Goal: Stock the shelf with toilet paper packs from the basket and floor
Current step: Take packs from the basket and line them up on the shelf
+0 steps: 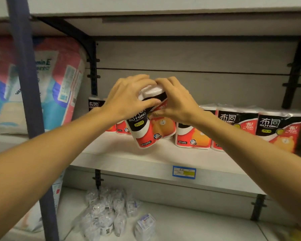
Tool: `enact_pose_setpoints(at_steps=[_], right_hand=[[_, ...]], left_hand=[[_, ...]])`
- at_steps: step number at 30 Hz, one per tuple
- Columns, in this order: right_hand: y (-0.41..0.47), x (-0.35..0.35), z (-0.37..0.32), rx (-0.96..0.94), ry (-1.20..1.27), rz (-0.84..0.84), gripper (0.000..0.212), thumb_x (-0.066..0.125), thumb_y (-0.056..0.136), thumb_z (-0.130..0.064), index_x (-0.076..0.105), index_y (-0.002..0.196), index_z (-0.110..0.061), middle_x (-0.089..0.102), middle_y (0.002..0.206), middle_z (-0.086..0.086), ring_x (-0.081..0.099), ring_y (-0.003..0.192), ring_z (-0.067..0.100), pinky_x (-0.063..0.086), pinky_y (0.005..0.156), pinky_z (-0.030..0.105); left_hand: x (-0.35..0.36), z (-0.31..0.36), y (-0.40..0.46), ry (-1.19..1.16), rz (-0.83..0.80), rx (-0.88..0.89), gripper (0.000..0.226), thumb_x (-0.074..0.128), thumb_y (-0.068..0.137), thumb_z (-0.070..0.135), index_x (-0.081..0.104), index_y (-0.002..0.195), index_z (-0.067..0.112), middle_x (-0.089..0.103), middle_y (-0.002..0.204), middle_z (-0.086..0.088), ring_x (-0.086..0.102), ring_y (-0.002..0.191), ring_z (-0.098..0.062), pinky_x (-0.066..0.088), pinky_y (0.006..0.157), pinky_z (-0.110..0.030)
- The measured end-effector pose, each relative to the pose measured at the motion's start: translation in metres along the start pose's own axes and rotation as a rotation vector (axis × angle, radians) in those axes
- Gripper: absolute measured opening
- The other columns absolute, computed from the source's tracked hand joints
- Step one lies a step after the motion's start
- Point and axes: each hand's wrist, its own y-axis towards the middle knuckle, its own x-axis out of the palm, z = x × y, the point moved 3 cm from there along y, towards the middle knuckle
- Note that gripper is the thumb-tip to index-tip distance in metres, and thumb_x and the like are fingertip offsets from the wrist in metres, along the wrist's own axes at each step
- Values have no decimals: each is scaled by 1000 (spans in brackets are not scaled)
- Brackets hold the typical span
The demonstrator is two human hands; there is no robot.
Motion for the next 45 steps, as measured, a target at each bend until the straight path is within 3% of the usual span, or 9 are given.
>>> enact_pose_setpoints(at_steps=[8, 13, 17, 22, 28, 31, 36, 40, 45], right_hand=[[2, 41, 46, 334, -45, 132, 80, 91, 56, -42, 45, 114, -12, 44, 122, 9, 54, 102, 28, 53, 84, 44], [0, 74, 61, 320, -239, 79, 74, 89, 57, -46, 47, 105, -8, 47, 116, 9, 53, 92, 30, 48, 77, 43], [2, 90, 72, 315, -612, 55, 73, 82, 59, -59, 56, 102, -6, 53, 112, 14, 46, 107, 37, 34, 98, 48], [6, 116, 73, 204, -805, -37, 69, 87, 60, -30, 55, 119, -15, 55, 117, 16, 51, 103, 39, 39, 99, 54], [4, 122, 71, 247, -767, -108, 70, 86, 55, -22, 60, 120, -14, 58, 117, 14, 52, 106, 40, 43, 92, 52], [6, 111, 69, 237, -650, -204, 61, 63, 83, -44, 44, 138, -25, 44, 139, 7, 36, 131, 33, 27, 109, 53], [-7, 83, 65, 194, -387, -274, 70, 57, 87, -46, 29, 149, -28, 17, 160, 8, 6, 148, 31, 8, 115, 59], [-40, 62, 56, 77, -373, -27, 38, 60, 88, -26, 58, 123, -11, 54, 124, 16, 48, 117, 38, 42, 88, 44], [-68, 47, 50, 170, -165, 132, 25, 54, 93, -28, 60, 112, -12, 60, 104, 7, 54, 95, 25, 36, 64, 30]], left_hand=[[1, -30, -26, 112, -38, -134, 38, 67, 85, 39, 52, 117, 23, 53, 126, 3, 45, 121, -18, 29, 100, -32], [8, -58, -53, 89, -150, -261, 27, 65, 87, 34, 55, 111, 26, 56, 122, 5, 49, 116, -19, 40, 98, -41], [11, -70, -69, 91, -197, -269, 23, 63, 87, 33, 57, 108, 27, 56, 114, 7, 50, 109, -18, 41, 90, -36], [20, -80, -81, 80, -206, -289, 19, 62, 87, 29, 56, 105, 28, 56, 113, 9, 50, 106, -16, 40, 86, -33], [34, -76, -82, 45, -221, -298, 17, 62, 88, 29, 55, 103, 29, 57, 113, 6, 51, 107, -18, 45, 91, -40], [41, -65, -77, 45, -223, -282, 17, 61, 88, 28, 56, 104, 28, 58, 113, 6, 52, 107, -18, 44, 93, -40], [51, -42, -64, 45, -247, -261, 19, 60, 87, 26, 56, 105, 28, 59, 111, 4, 52, 107, -19, 43, 94, -43], [59, -17, -56, 32, -236, -215, 19, 58, 86, 23, 58, 105, 24, 58, 112, 6, 52, 106, -17, 40, 87, -35], [68, 15, -53, 22, -193, -195, 15, 57, 91, 25, 60, 105, 22, 61, 104, 4, 54, 97, -16, 43, 76, -32]])
